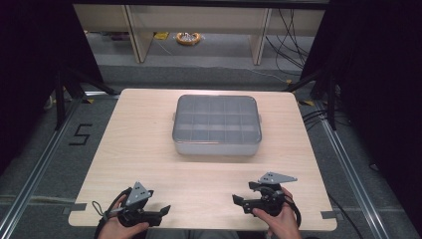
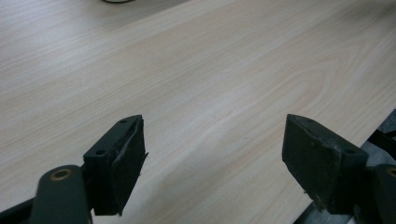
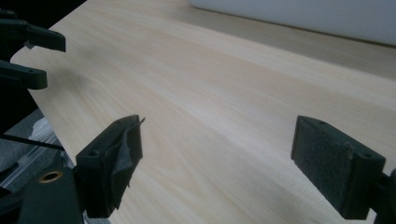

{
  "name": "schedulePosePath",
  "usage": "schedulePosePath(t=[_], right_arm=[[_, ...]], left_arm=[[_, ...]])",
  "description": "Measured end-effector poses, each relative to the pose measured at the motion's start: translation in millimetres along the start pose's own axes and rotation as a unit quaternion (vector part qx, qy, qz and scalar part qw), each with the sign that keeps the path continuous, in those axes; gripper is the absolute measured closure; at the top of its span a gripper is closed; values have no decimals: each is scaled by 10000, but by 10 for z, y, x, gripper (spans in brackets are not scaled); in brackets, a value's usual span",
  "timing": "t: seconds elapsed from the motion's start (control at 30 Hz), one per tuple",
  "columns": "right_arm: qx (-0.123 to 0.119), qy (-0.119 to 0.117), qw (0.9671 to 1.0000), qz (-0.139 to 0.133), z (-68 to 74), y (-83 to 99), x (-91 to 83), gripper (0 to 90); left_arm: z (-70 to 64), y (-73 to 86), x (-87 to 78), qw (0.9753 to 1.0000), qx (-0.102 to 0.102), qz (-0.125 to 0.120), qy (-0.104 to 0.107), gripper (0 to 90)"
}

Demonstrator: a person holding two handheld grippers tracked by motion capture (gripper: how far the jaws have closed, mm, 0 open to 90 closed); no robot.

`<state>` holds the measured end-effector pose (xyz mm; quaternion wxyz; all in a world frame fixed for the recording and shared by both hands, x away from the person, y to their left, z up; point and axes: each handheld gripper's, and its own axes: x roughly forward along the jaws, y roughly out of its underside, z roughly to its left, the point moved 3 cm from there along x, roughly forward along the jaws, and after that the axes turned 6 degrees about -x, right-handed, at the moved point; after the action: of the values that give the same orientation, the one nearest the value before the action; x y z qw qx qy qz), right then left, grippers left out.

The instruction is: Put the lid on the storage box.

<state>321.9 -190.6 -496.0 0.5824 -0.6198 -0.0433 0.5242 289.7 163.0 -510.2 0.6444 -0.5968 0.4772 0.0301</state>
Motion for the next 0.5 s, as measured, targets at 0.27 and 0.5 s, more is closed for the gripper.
schedulePosePath(t=[0.27,0.5], right_arm=[[-87,-12,9999,97,55,126,0,174],[-56,39,9997,234,87,228,-55,174]], left_arm=[[-32,89,-4,9999,5,110,-97,209],[-59,133,-6,9996,161,214,-87,209]])
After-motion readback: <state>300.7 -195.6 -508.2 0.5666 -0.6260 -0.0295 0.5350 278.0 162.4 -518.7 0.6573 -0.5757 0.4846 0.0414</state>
